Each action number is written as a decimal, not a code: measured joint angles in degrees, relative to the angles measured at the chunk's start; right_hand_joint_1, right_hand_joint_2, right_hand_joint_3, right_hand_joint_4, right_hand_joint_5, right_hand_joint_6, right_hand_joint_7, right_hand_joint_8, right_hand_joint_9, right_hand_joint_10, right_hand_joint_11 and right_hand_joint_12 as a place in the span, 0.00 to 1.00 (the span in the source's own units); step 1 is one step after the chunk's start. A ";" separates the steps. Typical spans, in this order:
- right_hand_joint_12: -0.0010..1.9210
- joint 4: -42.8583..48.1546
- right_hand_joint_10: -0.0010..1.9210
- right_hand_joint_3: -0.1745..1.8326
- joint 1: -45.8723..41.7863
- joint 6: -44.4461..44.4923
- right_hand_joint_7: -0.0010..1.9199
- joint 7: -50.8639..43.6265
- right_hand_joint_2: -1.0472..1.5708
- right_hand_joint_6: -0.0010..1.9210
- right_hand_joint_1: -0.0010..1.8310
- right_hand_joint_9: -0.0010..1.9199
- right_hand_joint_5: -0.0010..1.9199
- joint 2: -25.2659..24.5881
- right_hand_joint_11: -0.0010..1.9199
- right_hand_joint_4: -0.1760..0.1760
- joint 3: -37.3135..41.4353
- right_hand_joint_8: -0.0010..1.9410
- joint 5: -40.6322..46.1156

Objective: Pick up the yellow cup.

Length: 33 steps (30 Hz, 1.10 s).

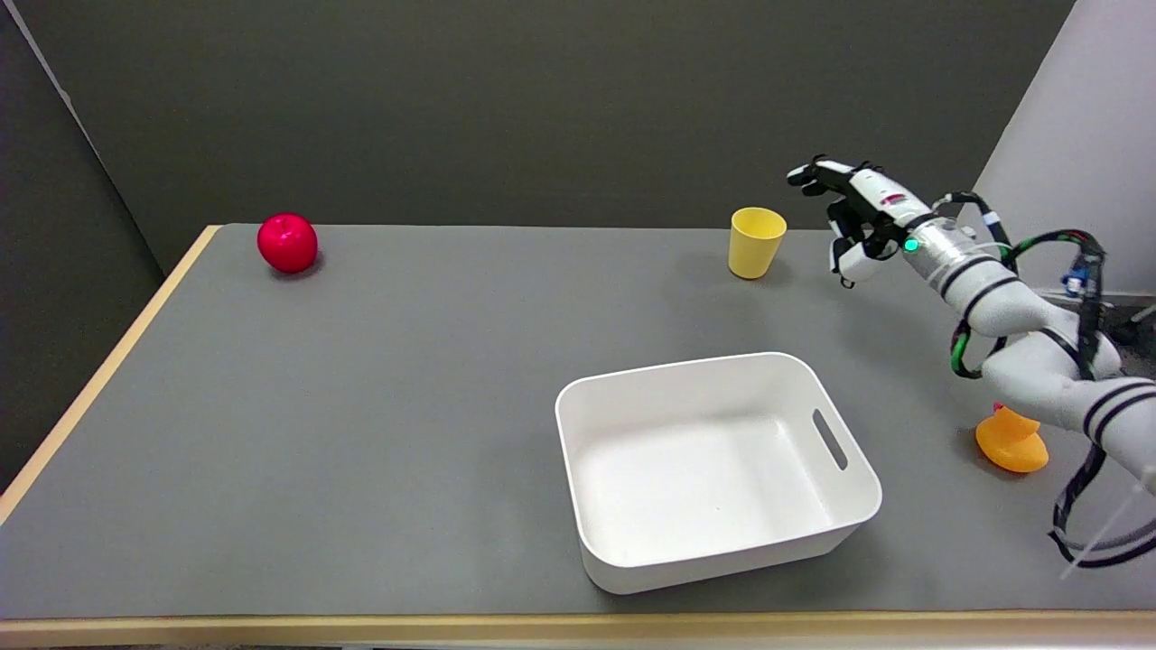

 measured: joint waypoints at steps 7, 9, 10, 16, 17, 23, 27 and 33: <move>1.00 -1.19 1.00 0.84 5.09 -6.17 0.22 -0.38 0.56 0.28 0.96 0.51 0.16 -0.26 0.57 0.79 -5.43 0.24 -3.41; 1.00 -1.57 1.00 0.85 6.15 -7.47 0.21 -0.45 0.56 0.28 0.96 0.51 0.16 -0.32 0.57 0.79 -6.59 0.25 -4.07; 1.00 -1.70 1.00 0.85 6.49 -7.93 0.21 -0.48 0.56 0.28 0.96 0.51 0.16 -0.33 0.57 0.79 -6.97 0.25 -4.31; 1.00 -2.43 1.00 0.85 8.36 -10.40 0.21 -0.61 0.56 0.28 0.96 0.51 0.16 -0.36 0.57 0.80 -9.06 0.25 -5.64; 1.00 -2.53 1.00 0.85 8.54 -10.63 0.21 -0.63 0.56 0.28 0.96 0.51 0.16 -0.35 0.57 0.80 -9.26 0.25 -5.77; 1.00 -3.15 1.00 0.85 9.51 -11.99 0.21 -0.71 0.56 0.28 0.96 0.51 0.16 -0.31 0.57 0.81 -10.38 0.25 -6.49; 1.00 -3.60 1.00 0.86 9.95 -12.59 0.21 -0.73 0.56 0.28 0.97 0.52 0.16 -0.29 0.57 0.81 -11.10 0.25 -6.73; 1.00 -4.28 1.00 0.86 10.19 -13.24 0.21 0.04 0.56 0.29 0.97 0.52 0.16 -0.29 0.58 0.81 -12.14 0.25 -6.95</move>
